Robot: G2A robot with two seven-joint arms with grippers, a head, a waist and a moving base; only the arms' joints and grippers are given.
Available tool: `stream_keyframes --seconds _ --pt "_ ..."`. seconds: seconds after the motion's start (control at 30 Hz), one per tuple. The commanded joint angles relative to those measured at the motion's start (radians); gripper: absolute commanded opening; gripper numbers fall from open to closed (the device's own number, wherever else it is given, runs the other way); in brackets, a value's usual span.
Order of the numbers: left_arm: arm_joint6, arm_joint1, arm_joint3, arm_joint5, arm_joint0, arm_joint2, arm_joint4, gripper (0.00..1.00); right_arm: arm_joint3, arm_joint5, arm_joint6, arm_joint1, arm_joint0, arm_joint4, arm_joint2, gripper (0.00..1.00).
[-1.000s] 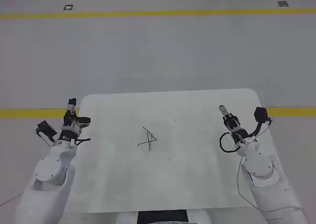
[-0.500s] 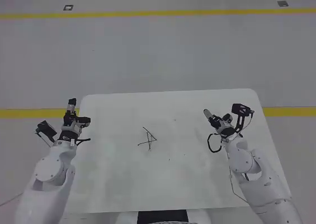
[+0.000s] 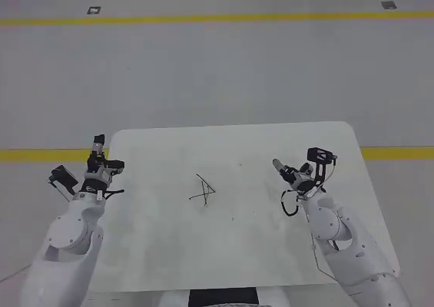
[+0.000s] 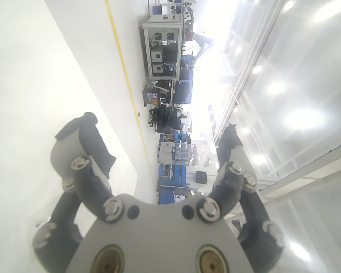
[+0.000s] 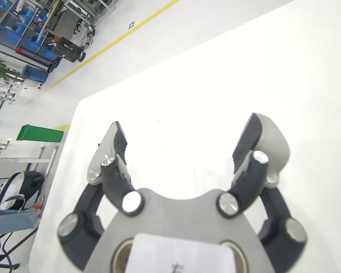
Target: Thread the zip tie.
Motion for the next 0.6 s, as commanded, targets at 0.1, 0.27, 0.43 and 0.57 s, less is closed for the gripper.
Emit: stream_keyframes --seconds 0.1,0.27,0.43,0.57 --pt "0.0 0.0 0.0 0.0 0.0 0.0 0.0 1.0 0.0 0.0 0.0 0.0 0.0 0.0 0.0 1.0" --pt "0.0 0.0 0.0 0.0 0.0 0.0 0.0 1.0 0.003 -0.002 0.025 0.0 0.013 -0.158 -0.065 1.0" --pt "0.0 0.0 0.0 0.0 0.0 0.0 0.0 1.0 0.035 0.046 0.075 -0.01 0.049 -0.271 -0.138 1.0" --pt "0.0 0.0 0.0 0.0 0.0 0.0 0.0 1.0 0.071 0.081 0.117 -0.019 0.079 -0.348 -0.188 1.0"
